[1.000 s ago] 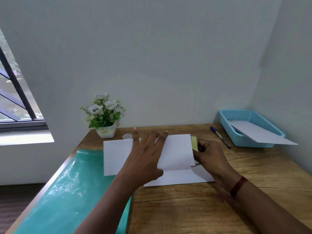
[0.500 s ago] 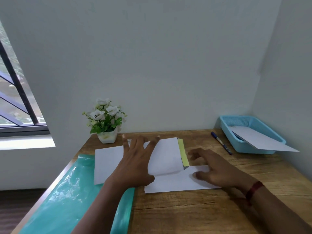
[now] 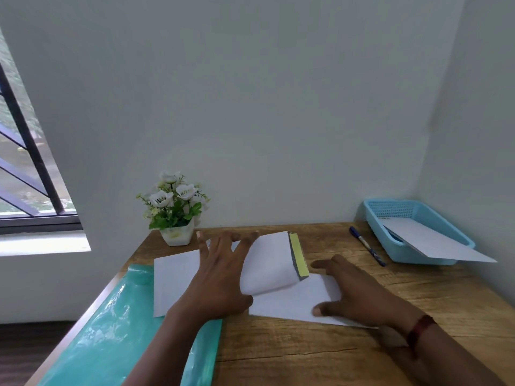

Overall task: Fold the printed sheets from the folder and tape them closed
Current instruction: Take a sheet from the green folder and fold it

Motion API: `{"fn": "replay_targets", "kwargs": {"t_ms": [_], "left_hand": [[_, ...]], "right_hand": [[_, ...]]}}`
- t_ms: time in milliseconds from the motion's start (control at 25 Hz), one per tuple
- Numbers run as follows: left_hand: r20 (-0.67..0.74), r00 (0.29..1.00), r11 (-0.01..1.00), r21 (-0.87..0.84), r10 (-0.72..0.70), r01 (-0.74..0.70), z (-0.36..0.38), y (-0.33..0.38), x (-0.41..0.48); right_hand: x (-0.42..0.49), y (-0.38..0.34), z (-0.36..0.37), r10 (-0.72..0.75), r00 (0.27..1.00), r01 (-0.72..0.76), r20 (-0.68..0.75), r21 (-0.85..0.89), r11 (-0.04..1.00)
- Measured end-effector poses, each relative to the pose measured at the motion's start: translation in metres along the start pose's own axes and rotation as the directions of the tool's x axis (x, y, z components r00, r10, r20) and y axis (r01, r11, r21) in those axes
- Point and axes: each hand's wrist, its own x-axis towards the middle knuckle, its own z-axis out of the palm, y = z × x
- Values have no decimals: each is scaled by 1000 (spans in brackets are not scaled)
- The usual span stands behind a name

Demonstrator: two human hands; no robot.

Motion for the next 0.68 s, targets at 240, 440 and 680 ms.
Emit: {"fn": "replay_targets", "kwargs": {"t_ms": [240, 440, 680], "left_hand": [[-11, 1000, 1000, -4, -24, 24, 2, -4, 0], [4, 999, 999, 1, -51, 51, 1, -7, 1], [14, 998, 997, 29, -68, 68, 2, -9, 2]], "right_hand": [[-2, 28, -27, 81, 986, -79, -143, 20, 997], [-13, 42, -51, 235, 888, -205, -396, 119, 972], [-19, 41, -63, 346, 752, -116, -561, 405, 907]]}}
